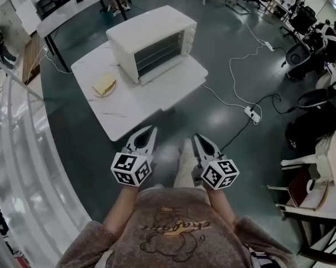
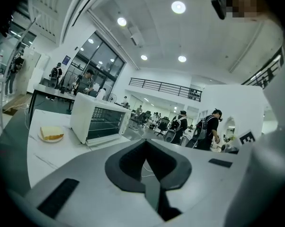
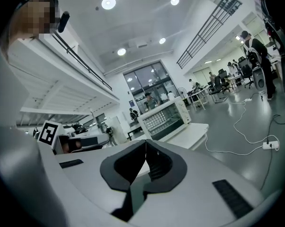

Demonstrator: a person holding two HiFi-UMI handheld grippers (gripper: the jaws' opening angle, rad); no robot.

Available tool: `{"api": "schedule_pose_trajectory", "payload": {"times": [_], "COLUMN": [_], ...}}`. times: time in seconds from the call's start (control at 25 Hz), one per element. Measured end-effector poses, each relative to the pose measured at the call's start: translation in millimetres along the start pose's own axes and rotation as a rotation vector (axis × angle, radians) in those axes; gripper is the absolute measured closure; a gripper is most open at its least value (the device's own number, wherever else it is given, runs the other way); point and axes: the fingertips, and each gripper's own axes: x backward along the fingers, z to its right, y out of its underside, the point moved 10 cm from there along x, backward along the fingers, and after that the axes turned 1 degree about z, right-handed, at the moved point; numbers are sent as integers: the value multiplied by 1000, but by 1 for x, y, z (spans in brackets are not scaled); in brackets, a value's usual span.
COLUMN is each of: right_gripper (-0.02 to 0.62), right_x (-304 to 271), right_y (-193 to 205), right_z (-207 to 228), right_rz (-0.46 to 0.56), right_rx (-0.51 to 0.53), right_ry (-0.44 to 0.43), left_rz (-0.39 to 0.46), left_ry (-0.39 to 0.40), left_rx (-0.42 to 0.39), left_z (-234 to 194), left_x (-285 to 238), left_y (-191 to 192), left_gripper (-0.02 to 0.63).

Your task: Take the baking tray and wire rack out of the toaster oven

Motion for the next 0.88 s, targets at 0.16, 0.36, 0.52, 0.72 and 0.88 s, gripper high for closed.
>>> {"api": "schedule_pose_trajectory", "payload": {"times": [0.16, 0.36, 0.52, 0.72, 0.88], "right_gripper": [595, 595, 595, 595, 595], "right_x": [-41, -97, -140, -185, -218], "right_y": [-22, -57, -97, -133, -148], "right_z": [26, 73, 109, 158, 186], "right_rz": [-17, -57, -89, -125, -152], "right_rx": [1, 7, 18, 16, 8], "right_ry": [-32, -88, -149, -210, -259], "left_rz": [8, 28, 62, 101, 119], "left_ry": [-32, -97, -148, -219, -271], "left_rx": [12, 52, 94, 129, 139], "left_z": [-15, -29, -33, -34, -36], "left_x": [-39, -100, -149, -207, -238], "left_y": [-13, -26, -44, -57, -62], "left_gripper": [604, 604, 604, 604, 604]}}
